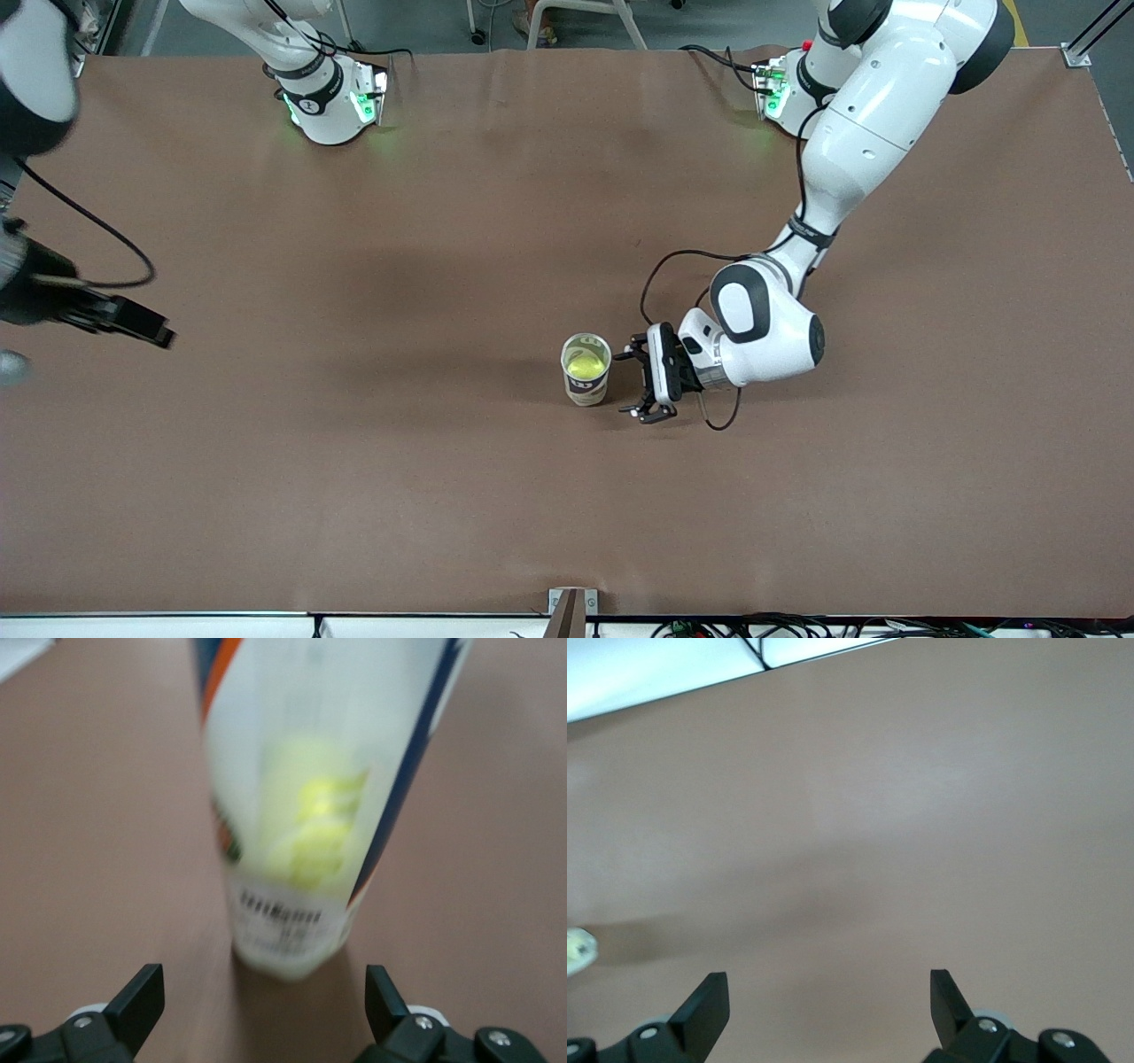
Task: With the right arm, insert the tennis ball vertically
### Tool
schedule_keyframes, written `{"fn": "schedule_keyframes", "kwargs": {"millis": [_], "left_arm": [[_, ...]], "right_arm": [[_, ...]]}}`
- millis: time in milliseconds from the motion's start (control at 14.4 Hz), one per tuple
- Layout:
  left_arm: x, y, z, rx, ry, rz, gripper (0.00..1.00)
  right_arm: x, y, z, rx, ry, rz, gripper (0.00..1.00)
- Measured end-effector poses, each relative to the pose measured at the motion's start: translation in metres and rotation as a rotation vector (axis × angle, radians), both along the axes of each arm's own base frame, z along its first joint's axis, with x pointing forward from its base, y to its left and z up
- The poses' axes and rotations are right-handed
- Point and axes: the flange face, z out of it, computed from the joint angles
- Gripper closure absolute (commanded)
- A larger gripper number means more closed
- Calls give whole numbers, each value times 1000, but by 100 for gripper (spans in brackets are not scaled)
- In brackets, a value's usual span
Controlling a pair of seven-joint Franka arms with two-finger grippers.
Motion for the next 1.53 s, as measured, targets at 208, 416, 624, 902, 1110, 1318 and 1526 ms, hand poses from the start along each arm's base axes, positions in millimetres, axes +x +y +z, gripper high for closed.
{"fn": "schedule_keyframes", "kwargs": {"millis": [208,416,624,902,1110,1318,1526], "left_arm": [[20,27,26,142,78,32,0],[40,50,76,305,172,115,0],[56,71,133,468,287,261,0],[55,91,209,580,471,660,0],[39,106,264,640,577,946,0],[20,132,329,690,574,1194,0],[0,161,397,636,535,1325,0]], "right_arm": [[-26,-61,27,-14,13,44,0],[-42,-76,37,-16,4,63,0],[-55,-68,35,-17,-19,74,0],[-63,-69,37,-17,-27,71,0],[-63,-73,34,-17,-25,64,0],[-63,-73,33,-16,-24,66,0],[-64,-72,31,-16,-20,68,0]]}}
